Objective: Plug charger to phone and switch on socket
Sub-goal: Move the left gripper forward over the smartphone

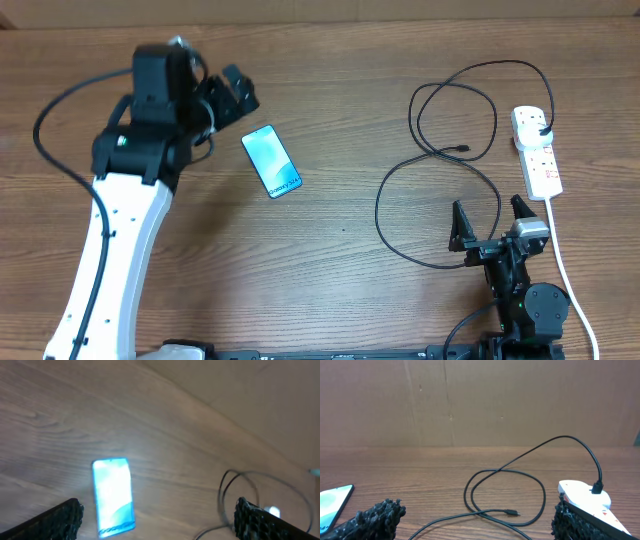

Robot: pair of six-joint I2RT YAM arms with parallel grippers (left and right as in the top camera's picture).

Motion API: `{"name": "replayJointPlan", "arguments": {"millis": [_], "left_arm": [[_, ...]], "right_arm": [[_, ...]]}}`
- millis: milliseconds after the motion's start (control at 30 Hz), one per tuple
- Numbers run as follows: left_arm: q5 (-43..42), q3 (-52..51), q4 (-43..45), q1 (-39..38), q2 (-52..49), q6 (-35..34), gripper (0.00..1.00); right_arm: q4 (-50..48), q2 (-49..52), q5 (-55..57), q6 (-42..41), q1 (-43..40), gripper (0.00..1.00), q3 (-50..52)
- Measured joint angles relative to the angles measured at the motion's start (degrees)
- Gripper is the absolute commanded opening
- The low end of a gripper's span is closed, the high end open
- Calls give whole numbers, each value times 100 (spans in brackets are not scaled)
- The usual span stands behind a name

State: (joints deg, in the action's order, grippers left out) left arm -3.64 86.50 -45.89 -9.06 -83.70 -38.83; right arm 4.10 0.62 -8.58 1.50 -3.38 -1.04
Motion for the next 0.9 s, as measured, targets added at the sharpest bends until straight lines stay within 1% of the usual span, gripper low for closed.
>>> {"name": "replayJointPlan", "arguments": {"millis": [167,300,367,567,900], "left_arm": [[387,1189,-876,-181,-940,-413,100],[520,2017,-1574,-179,-1825,-592,100],[535,2271,-1764,-179,-2162,-623,100],[323,2417,-1919,-179,-2811,-595,100],[120,2446,-2293,-179,-3530,-577,100]], "right_arm": [[-2,0,0,-2,0,100,0],[2,0,0,2,0,100,0],[0,0,2,-4,0,100,0],[0,0,-2,-2,0,100,0],[2,0,2,-2,0,100,0]]}}
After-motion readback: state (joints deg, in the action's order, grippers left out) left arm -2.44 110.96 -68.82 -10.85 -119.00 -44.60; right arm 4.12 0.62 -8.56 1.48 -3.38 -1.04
